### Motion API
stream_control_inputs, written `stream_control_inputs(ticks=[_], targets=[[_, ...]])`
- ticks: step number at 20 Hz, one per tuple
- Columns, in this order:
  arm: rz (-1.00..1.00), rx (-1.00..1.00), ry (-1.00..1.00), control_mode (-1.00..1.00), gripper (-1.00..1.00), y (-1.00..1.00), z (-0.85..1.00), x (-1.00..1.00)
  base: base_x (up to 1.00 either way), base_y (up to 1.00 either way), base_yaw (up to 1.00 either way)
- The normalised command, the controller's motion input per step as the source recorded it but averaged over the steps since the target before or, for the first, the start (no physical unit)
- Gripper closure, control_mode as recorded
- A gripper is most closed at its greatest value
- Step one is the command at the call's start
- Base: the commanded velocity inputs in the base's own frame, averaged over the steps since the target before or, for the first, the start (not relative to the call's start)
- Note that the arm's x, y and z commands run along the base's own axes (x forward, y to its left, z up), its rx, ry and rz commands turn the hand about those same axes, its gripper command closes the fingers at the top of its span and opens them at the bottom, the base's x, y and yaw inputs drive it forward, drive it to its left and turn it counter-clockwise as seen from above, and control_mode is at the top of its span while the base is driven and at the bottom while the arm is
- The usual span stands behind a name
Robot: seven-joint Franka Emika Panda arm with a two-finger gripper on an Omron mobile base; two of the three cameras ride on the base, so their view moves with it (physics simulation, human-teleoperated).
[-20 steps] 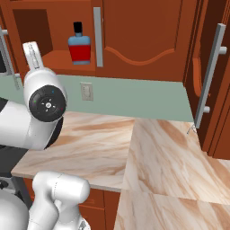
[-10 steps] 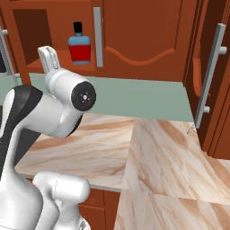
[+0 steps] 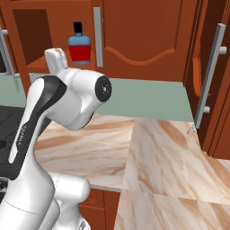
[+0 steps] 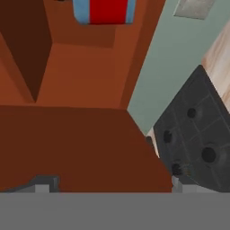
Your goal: Open the cabinet directly in front. Then move the liquor and the mug to the dining counter with the candle on it.
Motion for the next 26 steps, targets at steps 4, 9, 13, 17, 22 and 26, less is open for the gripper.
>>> stream_control_inputs(ticks=[4,9,13,17,22,26], targets=[[0.13,0.0,0.01,-1.0,-1.0,0.36,-0.11,0.07,0.0,0.0,0.0],[0.05,0.0,0.06,-1.0,-1.0,0.54,-0.07,0.0,0.0,0.0,0.0],[0.04,0.0,0.1,-1.0,-1.0,0.55,-0.07,0.01,0.0,0.0,0.0],[0.03,0.0,0.13,-1.0,-1.0,0.52,-0.02,0.01,0.0,0.0,0.0],[0.12,0.07,0.18,-1.0,-1.0,0.34,0.0,-0.14,0.0,0.0,0.0],[0.22,0.09,0.18,-1.0,-1.0,0.4,0.0,-0.38,0.0,0.0,0.0]])
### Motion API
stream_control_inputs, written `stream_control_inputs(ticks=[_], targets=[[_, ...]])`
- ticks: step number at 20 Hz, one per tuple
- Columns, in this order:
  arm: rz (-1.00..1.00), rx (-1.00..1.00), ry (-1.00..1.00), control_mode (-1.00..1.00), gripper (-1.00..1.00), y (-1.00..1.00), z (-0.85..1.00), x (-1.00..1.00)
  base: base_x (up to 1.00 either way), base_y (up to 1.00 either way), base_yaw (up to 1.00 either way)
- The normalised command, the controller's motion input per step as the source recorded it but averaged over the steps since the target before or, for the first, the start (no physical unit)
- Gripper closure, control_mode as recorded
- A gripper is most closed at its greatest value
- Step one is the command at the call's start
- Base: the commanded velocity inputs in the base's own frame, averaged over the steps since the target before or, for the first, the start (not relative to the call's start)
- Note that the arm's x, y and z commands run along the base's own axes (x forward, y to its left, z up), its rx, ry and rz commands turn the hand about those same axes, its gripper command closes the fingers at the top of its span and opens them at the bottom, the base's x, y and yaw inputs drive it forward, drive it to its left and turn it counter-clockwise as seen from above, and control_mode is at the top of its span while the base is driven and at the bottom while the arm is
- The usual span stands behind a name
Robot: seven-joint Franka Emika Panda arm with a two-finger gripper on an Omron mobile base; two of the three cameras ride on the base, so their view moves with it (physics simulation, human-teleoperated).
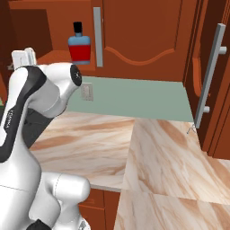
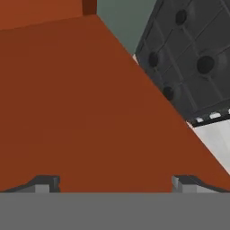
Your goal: Open the cabinet directly in front. Then move the liquor and the mug to the dining counter with the candle on it.
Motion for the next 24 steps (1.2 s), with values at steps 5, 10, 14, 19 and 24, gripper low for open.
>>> stream_control_inputs(ticks=[5,10,14,19,24], targets=[[0.27,0.09,0.15,-1.0,-1.0,0.5,0.04,-0.52,0.0,0.0,0.0],[0.24,0.03,0.07,-1.0,-1.0,0.58,0.03,-0.34,0.0,0.0,0.0],[0.2,0.0,0.0,-1.0,-1.0,0.52,0.05,-0.18,0.0,0.0,0.0],[0.14,0.0,0.0,-1.0,-1.0,0.4,0.03,-0.02,0.0,0.0,0.0],[0.05,-0.04,-0.14,-1.0,-1.0,-0.02,0.17,-0.05,0.0,0.0,0.0]])
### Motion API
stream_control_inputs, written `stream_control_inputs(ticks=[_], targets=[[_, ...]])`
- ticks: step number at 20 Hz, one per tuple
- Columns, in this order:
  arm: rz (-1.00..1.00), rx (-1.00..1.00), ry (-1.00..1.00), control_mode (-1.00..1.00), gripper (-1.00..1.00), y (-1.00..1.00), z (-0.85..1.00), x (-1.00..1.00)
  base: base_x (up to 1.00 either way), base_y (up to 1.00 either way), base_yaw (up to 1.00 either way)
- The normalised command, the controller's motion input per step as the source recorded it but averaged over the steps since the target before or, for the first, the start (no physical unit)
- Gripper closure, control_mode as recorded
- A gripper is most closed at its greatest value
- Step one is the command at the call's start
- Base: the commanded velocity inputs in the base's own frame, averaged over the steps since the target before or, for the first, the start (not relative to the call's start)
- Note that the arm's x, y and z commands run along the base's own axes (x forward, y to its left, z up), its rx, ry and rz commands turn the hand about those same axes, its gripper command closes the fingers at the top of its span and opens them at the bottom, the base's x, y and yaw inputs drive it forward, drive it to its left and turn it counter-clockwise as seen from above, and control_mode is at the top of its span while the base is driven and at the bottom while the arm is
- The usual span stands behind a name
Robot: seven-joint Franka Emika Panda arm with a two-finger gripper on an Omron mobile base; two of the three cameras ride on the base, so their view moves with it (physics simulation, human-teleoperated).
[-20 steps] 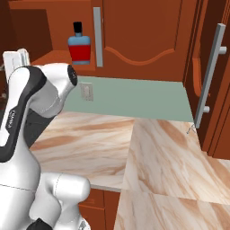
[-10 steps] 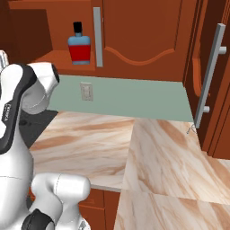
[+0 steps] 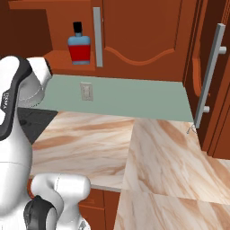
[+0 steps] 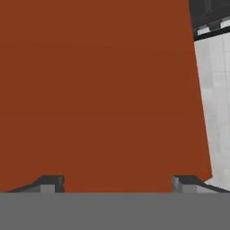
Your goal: Open the cabinet directly in front. Then move the liquor and the mug to the dining counter with the candle on it.
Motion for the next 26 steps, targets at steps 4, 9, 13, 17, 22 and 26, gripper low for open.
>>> stream_control_inputs(ticks=[4,9,13,17,22,26], targets=[[0.0,-0.1,-0.31,-1.0,-1.0,-0.56,0.14,-0.07,0.0,0.0,0.0],[-0.01,-0.09,-0.37,-1.0,-1.0,-0.86,0.05,-0.05,0.0,0.0,0.0],[-0.04,-0.1,-0.4,-1.0,-1.0,-0.83,0.05,0.0,0.0,0.0,0.0],[-0.02,-0.09,-0.36,-1.0,-1.0,-0.7,0.19,0.0,0.0,0.0,0.0],[0.0,-0.15,-0.37,-1.0,-1.0,-0.59,0.22,0.0,0.0,0.0,0.0],[0.0,-0.18,-0.24,-1.0,-1.0,-0.39,0.1,0.0,0.0,0.0,0.0]])
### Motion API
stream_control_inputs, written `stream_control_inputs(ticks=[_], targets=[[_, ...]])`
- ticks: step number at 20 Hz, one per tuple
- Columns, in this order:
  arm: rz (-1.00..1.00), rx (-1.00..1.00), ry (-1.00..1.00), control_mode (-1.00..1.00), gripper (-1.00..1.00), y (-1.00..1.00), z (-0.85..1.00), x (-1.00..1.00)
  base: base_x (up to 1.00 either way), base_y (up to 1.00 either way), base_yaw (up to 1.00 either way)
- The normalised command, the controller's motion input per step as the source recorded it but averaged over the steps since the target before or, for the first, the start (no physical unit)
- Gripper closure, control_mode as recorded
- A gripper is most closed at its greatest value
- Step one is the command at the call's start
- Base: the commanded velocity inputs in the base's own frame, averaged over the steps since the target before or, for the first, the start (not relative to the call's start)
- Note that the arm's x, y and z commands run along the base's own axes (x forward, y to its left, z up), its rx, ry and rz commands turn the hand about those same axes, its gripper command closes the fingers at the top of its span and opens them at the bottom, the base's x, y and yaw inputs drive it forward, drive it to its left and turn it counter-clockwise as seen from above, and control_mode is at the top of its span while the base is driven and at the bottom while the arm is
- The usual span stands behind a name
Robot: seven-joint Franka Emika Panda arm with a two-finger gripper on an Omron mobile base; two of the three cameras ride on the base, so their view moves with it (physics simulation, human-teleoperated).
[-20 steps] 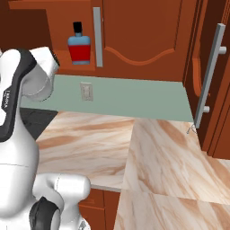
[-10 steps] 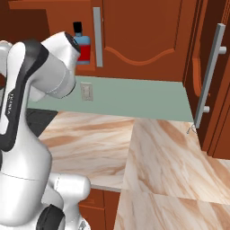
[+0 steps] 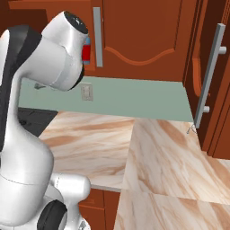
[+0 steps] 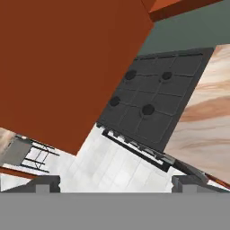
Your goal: Open the cabinet directly in front. Then move the liquor and the mug to the dining counter with the candle on it.
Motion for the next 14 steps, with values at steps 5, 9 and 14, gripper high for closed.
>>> stream_control_inputs(ticks=[5,9,14], targets=[[0.0,-0.24,-0.2,-1.0,-1.0,-0.32,0.02,0.0,0.0,0.0,0.0],[0.0,-0.29,-0.14,-1.0,-1.0,-0.26,0.0,0.0,0.0,0.0,0.0],[0.0,-0.25,-0.12,-1.0,-1.0,-0.19,0.0,0.0,0.0,0.0,0.0]])
